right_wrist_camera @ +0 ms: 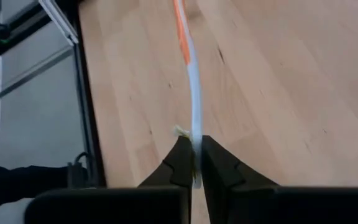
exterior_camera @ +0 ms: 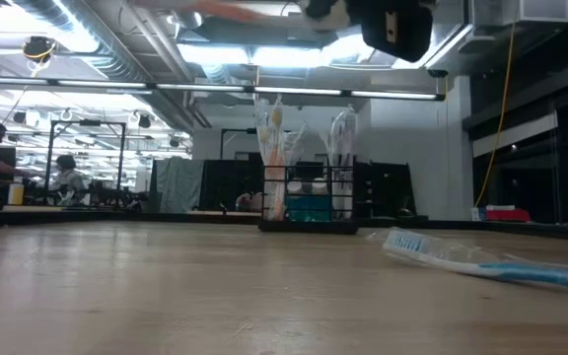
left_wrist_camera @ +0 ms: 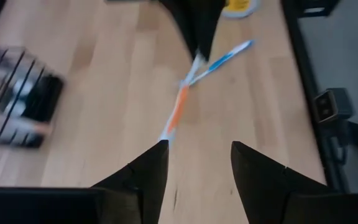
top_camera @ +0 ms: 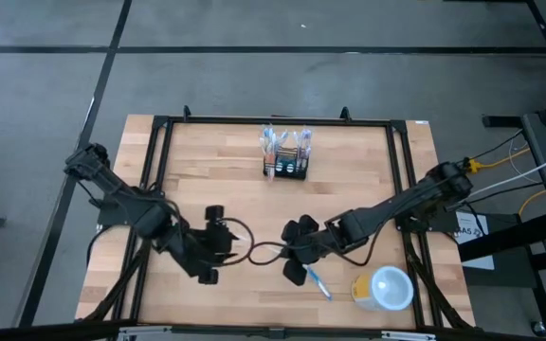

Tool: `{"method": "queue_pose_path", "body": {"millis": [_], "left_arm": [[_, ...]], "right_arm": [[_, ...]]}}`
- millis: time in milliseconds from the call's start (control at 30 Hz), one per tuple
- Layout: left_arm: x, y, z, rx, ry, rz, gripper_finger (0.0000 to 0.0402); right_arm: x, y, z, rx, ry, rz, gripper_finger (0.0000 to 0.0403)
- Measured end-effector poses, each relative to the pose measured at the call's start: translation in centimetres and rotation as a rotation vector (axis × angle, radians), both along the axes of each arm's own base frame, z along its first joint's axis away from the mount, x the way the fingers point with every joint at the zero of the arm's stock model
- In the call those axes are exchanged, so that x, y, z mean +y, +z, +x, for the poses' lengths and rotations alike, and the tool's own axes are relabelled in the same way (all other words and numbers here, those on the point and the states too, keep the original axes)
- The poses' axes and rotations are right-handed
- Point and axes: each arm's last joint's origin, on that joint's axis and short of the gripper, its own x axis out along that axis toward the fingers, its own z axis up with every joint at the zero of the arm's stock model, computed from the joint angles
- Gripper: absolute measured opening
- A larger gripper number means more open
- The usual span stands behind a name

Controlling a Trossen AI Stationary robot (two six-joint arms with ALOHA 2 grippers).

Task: Pick & Place toothbrushing station
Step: Put the orange toothbrush into the left section of the mesh organizer

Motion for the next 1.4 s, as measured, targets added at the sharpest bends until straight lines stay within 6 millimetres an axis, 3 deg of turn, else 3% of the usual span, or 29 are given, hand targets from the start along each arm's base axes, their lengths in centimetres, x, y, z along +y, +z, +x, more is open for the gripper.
{"method": "queue_pose_path", "body": {"millis": [200, 633, 1000, 1400], "left_arm": [[0.4, 0.5, 1.1, -0.041, -0.09, -0.006, 0.0169], [1.4, 0.5, 1.7, -0.029, -0.069, -0.02, 0.0169], [1.4, 0.1, 1.6, -0.017, -0.051, -0.044, 0.0169], [1.4, 0.1, 1.6, -0.017, -0.031, -0.062, 0.0169]], "right_arm": [[0.5, -0.6, 0.4, -0.01, -0.024, 0.014, 0.0015], [1.8, 0.5, 0.7, -0.162, -0.056, 0.04, 0.0015], [2.1, 5.6, 1.7, -0.317, -0.039, -0.05, 0.0014], [2.0, 7.2, 2.0, -0.386, -0.064, -0.088, 0.0014]]}}
